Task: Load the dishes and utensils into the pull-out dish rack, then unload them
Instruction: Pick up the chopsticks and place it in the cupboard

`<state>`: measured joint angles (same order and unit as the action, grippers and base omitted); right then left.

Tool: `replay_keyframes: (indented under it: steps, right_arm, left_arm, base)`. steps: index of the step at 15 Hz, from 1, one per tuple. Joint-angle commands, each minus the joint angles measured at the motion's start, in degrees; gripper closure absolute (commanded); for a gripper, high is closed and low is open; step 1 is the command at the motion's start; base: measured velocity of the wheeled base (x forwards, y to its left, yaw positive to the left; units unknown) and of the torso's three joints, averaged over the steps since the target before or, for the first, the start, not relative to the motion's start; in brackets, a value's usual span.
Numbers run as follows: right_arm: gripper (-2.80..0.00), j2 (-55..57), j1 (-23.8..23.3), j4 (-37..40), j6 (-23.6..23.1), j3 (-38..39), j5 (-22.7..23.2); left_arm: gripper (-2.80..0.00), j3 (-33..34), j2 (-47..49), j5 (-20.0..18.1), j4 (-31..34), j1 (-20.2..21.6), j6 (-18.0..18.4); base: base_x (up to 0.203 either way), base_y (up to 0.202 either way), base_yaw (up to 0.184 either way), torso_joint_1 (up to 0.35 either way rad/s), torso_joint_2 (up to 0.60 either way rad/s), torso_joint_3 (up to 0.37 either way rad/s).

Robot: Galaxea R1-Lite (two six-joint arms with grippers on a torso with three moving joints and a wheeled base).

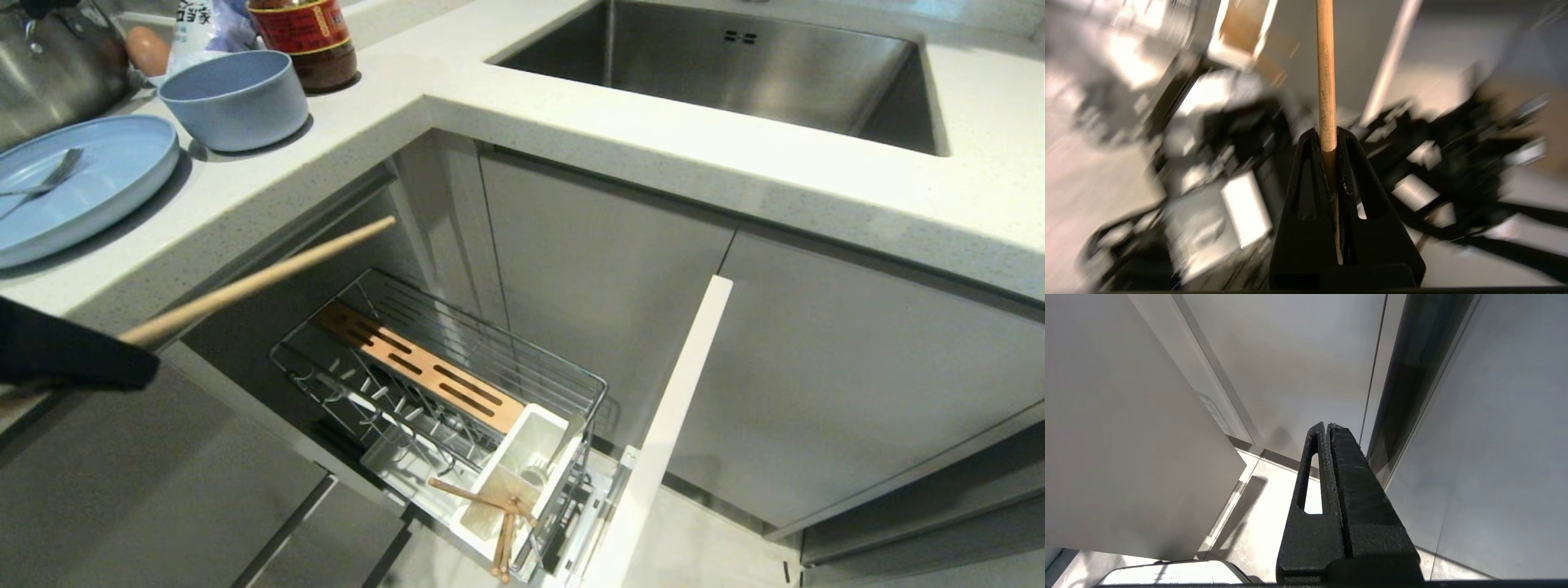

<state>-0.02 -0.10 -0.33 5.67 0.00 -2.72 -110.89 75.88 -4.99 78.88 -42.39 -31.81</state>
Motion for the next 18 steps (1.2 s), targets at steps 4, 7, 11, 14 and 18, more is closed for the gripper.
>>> replay_keyframes:
  steps: [4,7,11,14,18]
  right_arm:
    - [0.00,-0.2,0.0,0.0,0.0,0.0,0.0]
    - [0.00,-0.2,0.0,0.0,0.0,0.0,0.0]
    - [0.00,-0.2,0.0,0.0,0.0,0.0,0.0]
    - [0.00,-0.2,0.0,0.0,0.0,0.0,0.0]
    - [0.00,-0.2,0.0,0.0,0.0,0.0,0.0]
  left_arm:
    - [0.00,2.0,9.9,0.0,8.8,-1.4,10.0]
    - [0.00,5.6,12.5,0.6,8.8,-2.0,10.8]
    - [0.00,11.8,17.5,1.5,8.8,-2.5,15.9]
    - [0.00,13.4,20.4,1.6,8.8,-2.5,18.5]
    - [0.00,14.0,25.4,2.1,8.8,-2.5,18.9]
  base:
    - [0.000,0.000,0.000,0.000,0.00,0.000]
    - [0.000,0.000,0.000,0.000,0.00,0.000]
    - [0.000,0.000,0.000,0.000,0.00,0.000]
    - [0.000,0.000,0.000,0.000,0.00,0.000]
    - [0.000,0.000,0.000,0.000,0.00,0.000]
